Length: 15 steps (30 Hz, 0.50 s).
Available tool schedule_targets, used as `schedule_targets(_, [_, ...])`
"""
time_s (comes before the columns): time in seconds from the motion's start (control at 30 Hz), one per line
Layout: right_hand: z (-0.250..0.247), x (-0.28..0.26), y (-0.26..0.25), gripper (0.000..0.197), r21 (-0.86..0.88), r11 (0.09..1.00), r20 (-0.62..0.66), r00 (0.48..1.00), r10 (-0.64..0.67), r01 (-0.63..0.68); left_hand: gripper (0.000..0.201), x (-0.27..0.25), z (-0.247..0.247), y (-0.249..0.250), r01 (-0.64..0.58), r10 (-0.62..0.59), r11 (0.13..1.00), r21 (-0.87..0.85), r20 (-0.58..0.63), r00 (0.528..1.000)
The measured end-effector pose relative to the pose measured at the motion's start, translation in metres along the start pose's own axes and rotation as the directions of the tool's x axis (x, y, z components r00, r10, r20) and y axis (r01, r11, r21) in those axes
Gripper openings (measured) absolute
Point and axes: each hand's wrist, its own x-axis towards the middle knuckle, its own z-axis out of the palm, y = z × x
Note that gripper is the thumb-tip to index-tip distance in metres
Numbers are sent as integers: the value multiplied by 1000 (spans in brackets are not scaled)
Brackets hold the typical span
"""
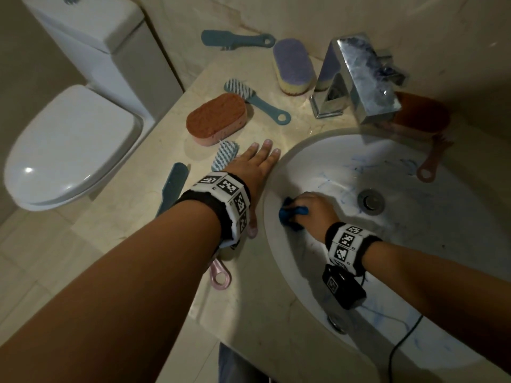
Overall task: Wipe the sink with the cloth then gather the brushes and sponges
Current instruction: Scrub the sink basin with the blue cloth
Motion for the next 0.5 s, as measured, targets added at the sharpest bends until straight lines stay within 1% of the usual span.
schedule_targets(0.03, [1,-3,-1,23,0,1000,-9,1000,6,-6,160,-1,0,0,-1,1,1000,7,3,1000])
schedule_targets(0.07, [1,-9,-1,23,-21,1000,20,1000,-1,2,160,-1,0,0,0,0,1000,11,4,1000])
schedule_targets(0.13, [1,-25,0,25,-72,997,170,985,-23,35,160,-1,-1,1,5,-5,1000,19,2,1000])
schedule_targets(0.2, [0,-33,3,27,-73,996,299,954,-28,52,160,-1,-1,2,4,-4,1000,30,4,1000])
schedule_targets(0.23, [-2,-32,3,27,-71,996,311,950,-31,56,159,-1,-1,2,6,-6,999,32,5,1000])
schedule_targets(0.27, [-5,-27,2,27,-67,996,289,957,-35,56,159,-1,-2,2,10,-10,999,32,6,1000])
schedule_targets(0.33, [-9,-13,0,25,-42,999,187,982,-26,34,159,-1,-2,3,13,-14,999,33,10,1000])
schedule_targets(0.4, [-10,-6,-2,24,-27,999,103,994,-23,26,160,-1,-3,4,11,-12,999,34,15,1000])
schedule_targets(0.43, [-8,-9,-2,23,-30,999,104,994,-25,29,161,-1,-3,4,12,-12,1000,25,20,1000])
schedule_targets(0.5, [-5,-23,2,27,-62,997,203,978,-39,53,163,0,-3,3,17,-17,1000,9,29,999])
